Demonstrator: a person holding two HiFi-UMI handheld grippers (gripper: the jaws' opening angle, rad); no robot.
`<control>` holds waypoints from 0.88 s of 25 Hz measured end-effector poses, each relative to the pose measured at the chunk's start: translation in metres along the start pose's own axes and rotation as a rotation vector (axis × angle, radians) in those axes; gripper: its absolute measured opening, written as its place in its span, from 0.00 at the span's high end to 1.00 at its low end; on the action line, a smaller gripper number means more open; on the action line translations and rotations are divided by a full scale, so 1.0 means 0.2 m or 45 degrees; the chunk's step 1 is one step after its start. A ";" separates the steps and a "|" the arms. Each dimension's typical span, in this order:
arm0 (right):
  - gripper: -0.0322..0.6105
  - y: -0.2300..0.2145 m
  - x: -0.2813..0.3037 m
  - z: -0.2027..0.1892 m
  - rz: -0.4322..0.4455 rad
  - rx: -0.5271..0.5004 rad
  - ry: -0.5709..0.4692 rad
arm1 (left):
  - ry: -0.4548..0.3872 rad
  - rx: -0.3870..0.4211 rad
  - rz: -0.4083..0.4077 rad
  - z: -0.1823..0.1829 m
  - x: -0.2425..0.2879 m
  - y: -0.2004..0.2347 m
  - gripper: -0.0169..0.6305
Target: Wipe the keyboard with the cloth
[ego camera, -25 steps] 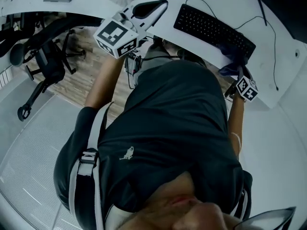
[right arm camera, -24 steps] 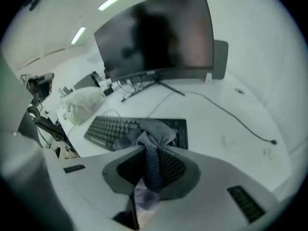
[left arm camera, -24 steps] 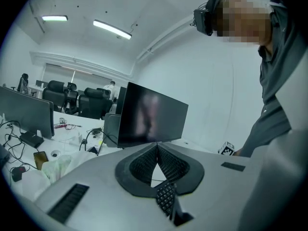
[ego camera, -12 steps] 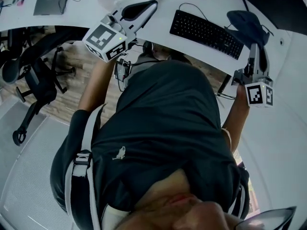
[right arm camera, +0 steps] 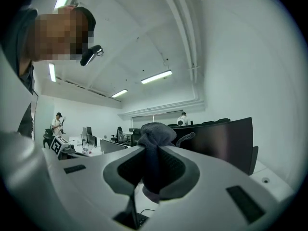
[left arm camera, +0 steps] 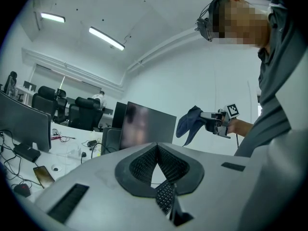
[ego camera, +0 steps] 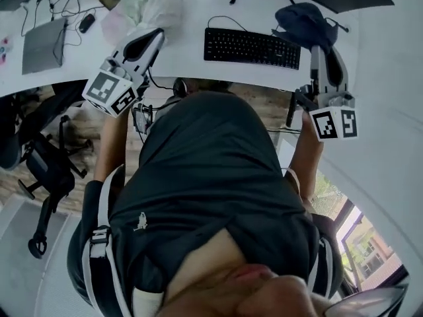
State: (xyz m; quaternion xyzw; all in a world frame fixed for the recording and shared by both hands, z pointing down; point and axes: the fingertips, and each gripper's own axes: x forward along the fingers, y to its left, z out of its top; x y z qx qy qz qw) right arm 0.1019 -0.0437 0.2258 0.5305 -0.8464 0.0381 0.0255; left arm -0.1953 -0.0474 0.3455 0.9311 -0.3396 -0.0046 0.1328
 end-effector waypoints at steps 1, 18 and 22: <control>0.86 0.02 -0.01 0.00 -0.005 -0.007 -0.003 | 0.001 0.001 -0.012 0.00 0.00 -0.01 0.97; 0.86 0.16 -0.04 -0.01 -0.113 -0.025 0.012 | 0.030 -0.027 -0.207 -0.08 0.00 -0.07 0.97; 0.86 0.18 0.01 -0.02 -0.106 -0.024 0.023 | 0.040 -0.029 -0.216 -0.09 -0.01 -0.04 0.97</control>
